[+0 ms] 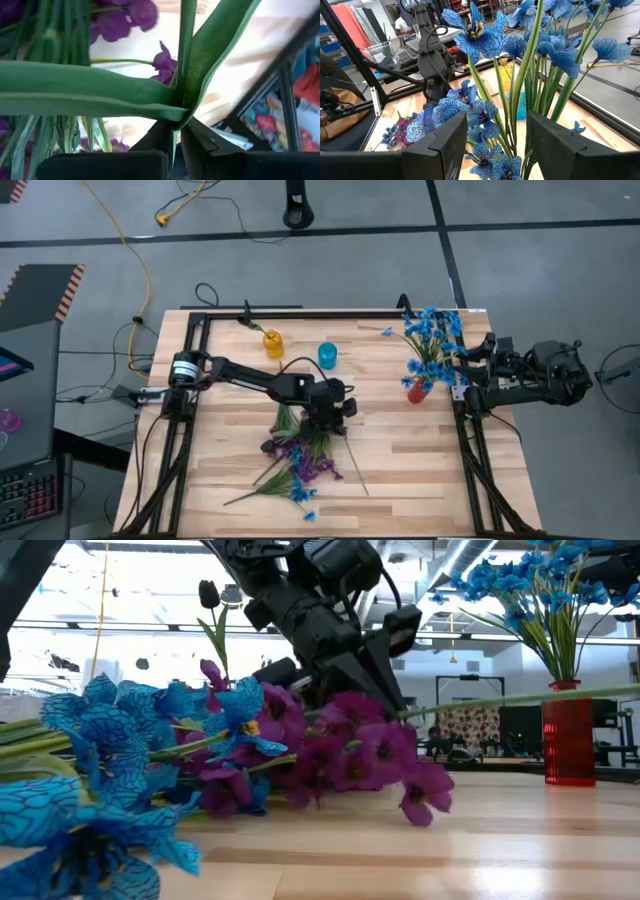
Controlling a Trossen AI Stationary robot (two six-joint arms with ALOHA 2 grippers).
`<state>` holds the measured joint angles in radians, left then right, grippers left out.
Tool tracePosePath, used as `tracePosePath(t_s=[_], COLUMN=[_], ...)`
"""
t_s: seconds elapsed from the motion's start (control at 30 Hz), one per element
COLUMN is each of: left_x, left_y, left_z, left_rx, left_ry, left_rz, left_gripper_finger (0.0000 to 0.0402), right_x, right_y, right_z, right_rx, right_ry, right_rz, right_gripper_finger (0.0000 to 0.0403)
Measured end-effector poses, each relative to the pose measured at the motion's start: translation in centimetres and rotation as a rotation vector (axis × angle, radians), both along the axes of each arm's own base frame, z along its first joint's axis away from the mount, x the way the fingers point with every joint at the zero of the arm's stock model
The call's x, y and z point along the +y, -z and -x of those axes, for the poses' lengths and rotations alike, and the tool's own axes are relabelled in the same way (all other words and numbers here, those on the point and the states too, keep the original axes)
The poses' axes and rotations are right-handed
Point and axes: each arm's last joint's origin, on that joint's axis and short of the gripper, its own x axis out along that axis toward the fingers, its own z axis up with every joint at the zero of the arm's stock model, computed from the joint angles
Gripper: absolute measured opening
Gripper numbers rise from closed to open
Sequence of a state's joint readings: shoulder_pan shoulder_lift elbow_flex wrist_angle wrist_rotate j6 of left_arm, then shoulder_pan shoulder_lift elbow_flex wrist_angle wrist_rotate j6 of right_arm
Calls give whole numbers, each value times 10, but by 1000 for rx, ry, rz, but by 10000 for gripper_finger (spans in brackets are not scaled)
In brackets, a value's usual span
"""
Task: Sort flowers into vase by color
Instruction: Put the right black tulip into the yellow vase
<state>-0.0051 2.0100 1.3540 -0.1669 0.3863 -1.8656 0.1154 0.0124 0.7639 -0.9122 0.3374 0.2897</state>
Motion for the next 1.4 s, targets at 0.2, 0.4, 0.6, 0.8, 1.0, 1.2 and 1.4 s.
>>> tracePosePath(t_s=[0.2,0.4,0.6,0.8,1.0,1.2,1.4], left_x=[0,-2,0,-1,-2,-1,-1], left_y=[-7,-6,-6,-6,-4,-3,-2], left_z=[1,2,2,1,3,4,4], left_rx=[-123,-269,-344,-392,-373,-354,-336], left_ry=[190,476,609,693,715,717,713], left_rz=[-168,-416,-601,-683,-684,-708,-716], left_gripper_finger=[11,11,11,11,21,51,80], right_x=[0,0,0,0,0,0,0], right_y=[0,0,0,0,0,0,0], right_z=[0,0,0,0,0,0,0], right_rx=[0,0,0,0,0,-1,-1], right_ry=[0,0,0,0,0,0,0], right_rz=[0,0,0,0,0,0,0], right_gripper_finger=[233,233,233,233,233,233,233])
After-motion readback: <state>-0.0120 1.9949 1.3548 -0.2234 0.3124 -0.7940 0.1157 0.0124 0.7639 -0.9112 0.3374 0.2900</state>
